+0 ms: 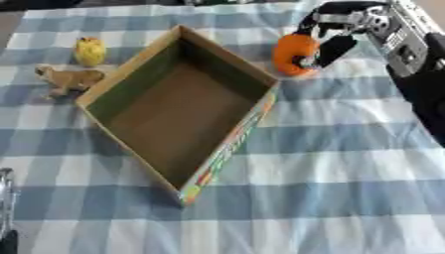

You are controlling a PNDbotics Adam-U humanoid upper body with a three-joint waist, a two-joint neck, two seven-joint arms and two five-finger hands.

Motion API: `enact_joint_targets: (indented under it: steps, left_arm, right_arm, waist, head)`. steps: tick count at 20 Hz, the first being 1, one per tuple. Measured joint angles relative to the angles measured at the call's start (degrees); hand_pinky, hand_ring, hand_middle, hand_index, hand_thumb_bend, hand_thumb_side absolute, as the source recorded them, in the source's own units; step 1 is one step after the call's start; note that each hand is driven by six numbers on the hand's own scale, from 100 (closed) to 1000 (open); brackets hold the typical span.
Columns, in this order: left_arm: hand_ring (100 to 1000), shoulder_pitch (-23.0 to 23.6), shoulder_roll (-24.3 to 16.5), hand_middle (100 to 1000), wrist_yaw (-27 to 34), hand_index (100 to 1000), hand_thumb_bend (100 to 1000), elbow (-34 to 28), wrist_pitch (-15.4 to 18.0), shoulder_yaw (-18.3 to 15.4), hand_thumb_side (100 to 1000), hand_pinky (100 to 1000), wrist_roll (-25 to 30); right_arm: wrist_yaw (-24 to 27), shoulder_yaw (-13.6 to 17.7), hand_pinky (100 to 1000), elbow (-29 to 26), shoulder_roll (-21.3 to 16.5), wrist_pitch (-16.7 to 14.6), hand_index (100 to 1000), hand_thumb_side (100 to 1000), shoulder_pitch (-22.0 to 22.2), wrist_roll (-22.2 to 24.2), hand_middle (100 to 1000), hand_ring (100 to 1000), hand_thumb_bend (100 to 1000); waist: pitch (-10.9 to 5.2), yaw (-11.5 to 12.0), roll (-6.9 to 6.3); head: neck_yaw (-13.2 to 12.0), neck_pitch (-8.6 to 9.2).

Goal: Pick up objects on the table and place them in the box.

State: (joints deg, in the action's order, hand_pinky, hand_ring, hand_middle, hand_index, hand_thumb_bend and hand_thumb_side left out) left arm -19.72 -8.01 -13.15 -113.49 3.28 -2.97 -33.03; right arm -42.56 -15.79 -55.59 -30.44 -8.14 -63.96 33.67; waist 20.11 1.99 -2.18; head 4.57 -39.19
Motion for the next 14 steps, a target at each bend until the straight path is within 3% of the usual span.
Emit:
enact_joint_targets:
  steps: [1, 14]
  left_arm:
    - [571, 0.00, 0.00, 584, 0.00, 703, 100, 0.00, -0.01, 0.00, 779, 488, 0.01]
    - [572, -0.01, 0.01, 585, 0.04, 704, 100, 0.00, -0.01, 0.00, 780, 489, 0.01]
  right_arm:
    - [0.37, -0.12, 708, -0.41, -0.01, 0.50, 639, 100, 0.03, -0.66, 459, 812, 100]
    - [6.78, 0.12, 687, -9.32, -0.65, 6.38, 618, 100, 0.42, -4.47, 429, 796, 100]
  waist:
    - [0.00, 0.00, 0.02]
    - [0.00, 0.03, 0.54]
  head:
    - [-0.08, 0.00]
    - [-0.41, 0.00]
